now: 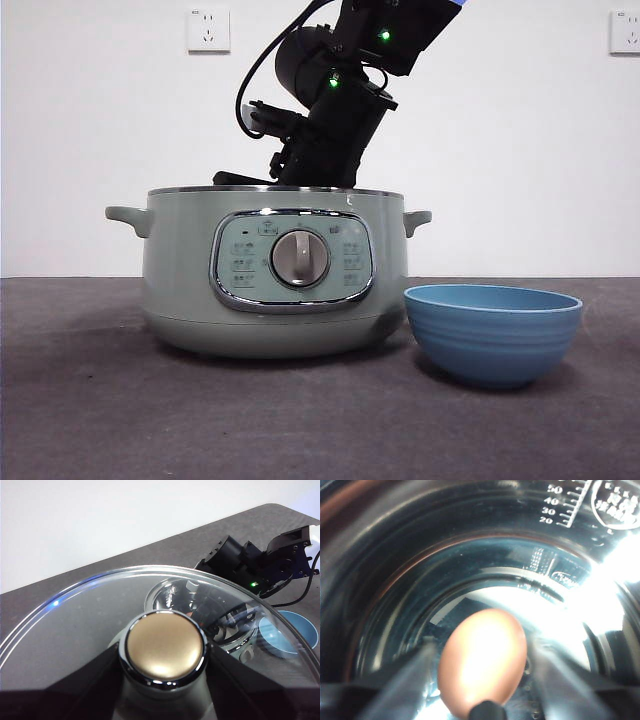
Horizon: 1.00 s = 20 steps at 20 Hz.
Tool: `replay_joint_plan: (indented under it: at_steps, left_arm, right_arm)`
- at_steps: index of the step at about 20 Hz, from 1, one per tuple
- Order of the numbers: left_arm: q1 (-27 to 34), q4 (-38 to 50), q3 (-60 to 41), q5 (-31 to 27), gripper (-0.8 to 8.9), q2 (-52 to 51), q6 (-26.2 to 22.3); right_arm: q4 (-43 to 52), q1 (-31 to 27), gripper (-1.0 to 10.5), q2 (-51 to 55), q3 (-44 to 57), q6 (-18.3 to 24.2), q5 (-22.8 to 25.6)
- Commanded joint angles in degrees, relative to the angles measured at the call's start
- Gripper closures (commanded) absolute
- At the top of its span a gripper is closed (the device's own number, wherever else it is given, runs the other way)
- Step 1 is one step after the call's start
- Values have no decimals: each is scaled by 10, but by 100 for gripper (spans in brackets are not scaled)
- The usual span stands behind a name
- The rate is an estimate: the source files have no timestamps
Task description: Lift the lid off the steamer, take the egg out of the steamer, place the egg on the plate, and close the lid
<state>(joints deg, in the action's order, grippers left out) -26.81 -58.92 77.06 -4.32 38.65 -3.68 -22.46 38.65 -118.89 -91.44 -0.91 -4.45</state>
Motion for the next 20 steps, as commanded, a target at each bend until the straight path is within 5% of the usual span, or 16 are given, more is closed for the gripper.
replay_joint_plan:
  at_steps: [1,4,11,20]
  left_arm:
    - [-1,26,11,1,822,-6,-9]
    - [-1,21,11,1,822,-6,-9]
    - [-1,16,11,1,822,-6,-9]
    - [-1,18,11,18,822,-6,-9]
  right_arm:
    - [0,2,770,-11,0,-12,-1]
    - [2,2,960,-11,0,-12,-1]
    - [-17,5,959,108,0,-11,1]
    - [-286,-55,959,372,4,36,47]
